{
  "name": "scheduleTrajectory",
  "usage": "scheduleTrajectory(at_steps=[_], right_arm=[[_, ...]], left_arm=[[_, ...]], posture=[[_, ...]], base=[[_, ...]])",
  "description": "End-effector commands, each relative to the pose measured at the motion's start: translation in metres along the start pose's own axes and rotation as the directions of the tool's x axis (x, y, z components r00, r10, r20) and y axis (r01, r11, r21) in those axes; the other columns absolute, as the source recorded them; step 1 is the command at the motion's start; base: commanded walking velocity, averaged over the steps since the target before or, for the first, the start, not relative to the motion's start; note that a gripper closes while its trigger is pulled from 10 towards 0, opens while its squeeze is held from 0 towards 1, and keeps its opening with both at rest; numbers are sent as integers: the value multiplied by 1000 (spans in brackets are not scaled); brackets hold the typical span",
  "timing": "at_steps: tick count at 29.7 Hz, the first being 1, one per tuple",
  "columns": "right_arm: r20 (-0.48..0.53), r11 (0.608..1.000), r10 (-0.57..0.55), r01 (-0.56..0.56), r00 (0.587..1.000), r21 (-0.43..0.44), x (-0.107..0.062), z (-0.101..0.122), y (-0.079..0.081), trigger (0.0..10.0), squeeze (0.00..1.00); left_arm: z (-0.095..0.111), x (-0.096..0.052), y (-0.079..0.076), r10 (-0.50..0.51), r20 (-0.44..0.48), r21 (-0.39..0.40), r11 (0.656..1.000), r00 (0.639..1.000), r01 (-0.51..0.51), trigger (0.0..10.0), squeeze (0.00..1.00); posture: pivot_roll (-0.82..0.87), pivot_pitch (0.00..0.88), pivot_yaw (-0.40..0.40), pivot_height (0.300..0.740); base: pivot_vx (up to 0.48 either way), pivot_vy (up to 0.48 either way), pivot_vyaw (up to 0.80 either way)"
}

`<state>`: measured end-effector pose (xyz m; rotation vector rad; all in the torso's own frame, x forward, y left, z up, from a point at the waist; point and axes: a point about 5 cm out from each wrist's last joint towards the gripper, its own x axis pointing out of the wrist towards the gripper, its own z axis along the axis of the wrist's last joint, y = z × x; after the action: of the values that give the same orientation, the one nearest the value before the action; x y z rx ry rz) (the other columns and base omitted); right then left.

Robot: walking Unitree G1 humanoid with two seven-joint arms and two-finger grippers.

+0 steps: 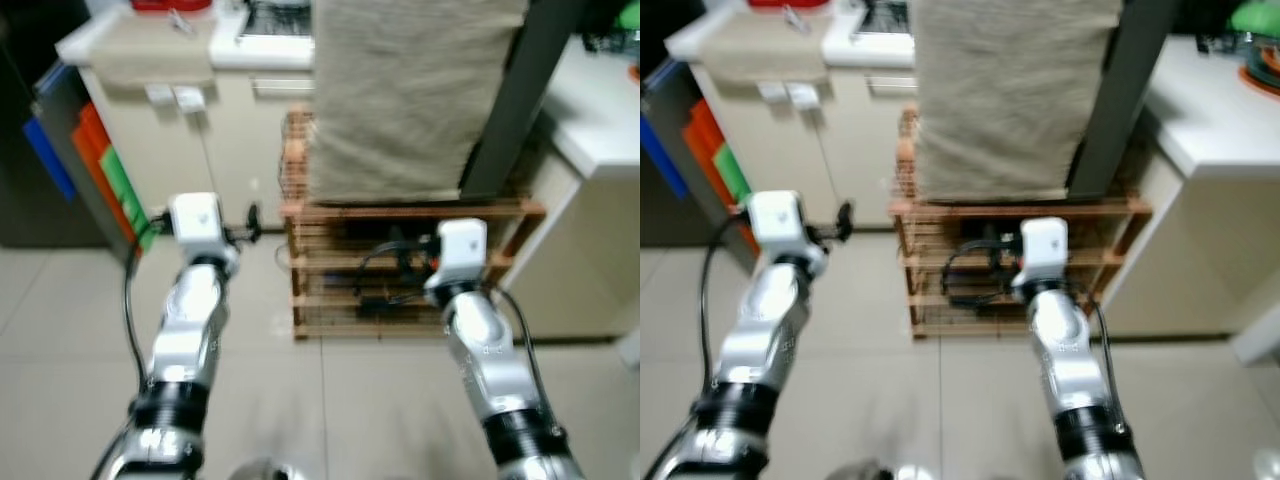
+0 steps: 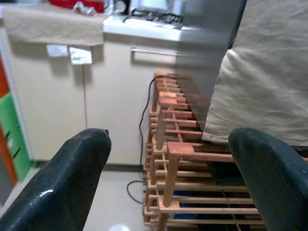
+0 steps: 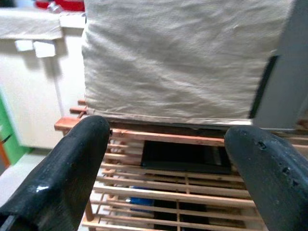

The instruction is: Restocking fridge

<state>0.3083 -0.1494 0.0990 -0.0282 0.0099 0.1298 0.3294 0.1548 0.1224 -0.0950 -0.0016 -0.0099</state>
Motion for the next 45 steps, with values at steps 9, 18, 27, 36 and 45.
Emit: scheduleTrajectory(at_steps=[9,18,27,36,45], right_arm=[[20,1000,13,-13,1000,5,-3,5,4,10000,0],[32,999,37,-38,999,21,-2,7,11,10000,0],[17,998,-24,23,1000,53,-11,4,-5,10000,0],[15,998,-33,32,999,47,-6,6,-4,10000,0],[34,998,-11,8,999,64,-5,9,-2,10000,0]], left_arm=[[8,2,11,56,32,17,998,998,-57,10000,0],[8,1,18,75,25,16,997,997,-75,10000,0],[7,0,23,90,17,35,995,996,-91,10000,0],[8,1,19,66,22,25,997,998,-66,10000,0],[10,0,17,38,29,27,999,999,-39,10000,0]], posture=[[-83,0,6,740],[-69,0,8,740],[-73,0,16,740],[-76,0,19,740],[-76,0,19,740]], base=[[134,0,0],[458,0,0],[427,142,0],[355,283,0],[0,480,-785]])
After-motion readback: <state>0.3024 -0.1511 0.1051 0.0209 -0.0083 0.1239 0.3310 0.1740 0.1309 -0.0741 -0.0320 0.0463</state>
